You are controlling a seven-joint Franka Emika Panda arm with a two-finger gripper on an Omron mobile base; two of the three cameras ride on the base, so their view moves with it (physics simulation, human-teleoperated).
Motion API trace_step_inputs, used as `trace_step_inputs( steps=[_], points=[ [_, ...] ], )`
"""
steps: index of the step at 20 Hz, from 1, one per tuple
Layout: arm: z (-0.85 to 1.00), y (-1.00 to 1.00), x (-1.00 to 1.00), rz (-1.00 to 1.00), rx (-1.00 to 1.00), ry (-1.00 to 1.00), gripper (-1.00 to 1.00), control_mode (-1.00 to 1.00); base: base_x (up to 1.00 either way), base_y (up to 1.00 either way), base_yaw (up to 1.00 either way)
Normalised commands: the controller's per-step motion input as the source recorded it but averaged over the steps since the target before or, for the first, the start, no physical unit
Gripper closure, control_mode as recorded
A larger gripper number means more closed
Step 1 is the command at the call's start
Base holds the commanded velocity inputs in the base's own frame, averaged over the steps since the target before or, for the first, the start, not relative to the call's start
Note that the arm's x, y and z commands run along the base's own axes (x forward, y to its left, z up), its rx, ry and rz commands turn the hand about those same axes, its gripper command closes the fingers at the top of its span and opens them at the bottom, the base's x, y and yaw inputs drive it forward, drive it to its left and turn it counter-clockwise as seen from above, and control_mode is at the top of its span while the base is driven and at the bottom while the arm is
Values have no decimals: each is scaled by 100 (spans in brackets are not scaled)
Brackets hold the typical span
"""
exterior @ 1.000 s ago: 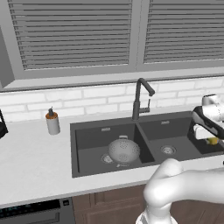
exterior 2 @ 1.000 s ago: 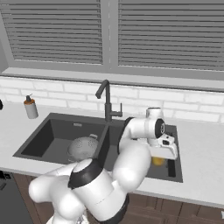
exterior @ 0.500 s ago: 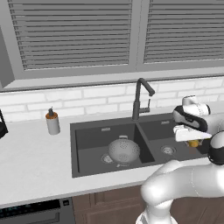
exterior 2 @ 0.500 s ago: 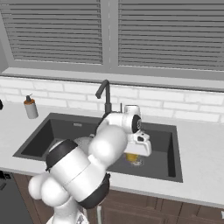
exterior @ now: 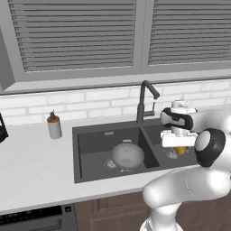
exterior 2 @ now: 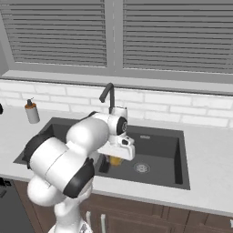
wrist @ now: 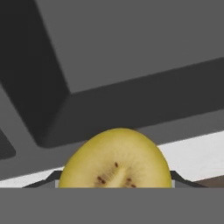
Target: Put the colander in the sink, put the kiwi in the colander, and turn on the sink faucet and pour water over the colander.
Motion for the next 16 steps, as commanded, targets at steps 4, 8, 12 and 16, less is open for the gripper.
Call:
trace_step_inputs(
  steps=[4, 8, 12, 16],
  points=[
    [0, 86, -1, 0, 0, -5, 100, -100, 0, 0, 0],
    [-2, 76, -7, 0, 0, -16, 100, -100, 0, 0, 0],
    [-3, 72, -2, 0, 2, -21, 100, -100, 0, 0, 0],
    [-1, 77, 15, 0, 1, -18, 100, -100, 0, 0, 0]
  ],
)
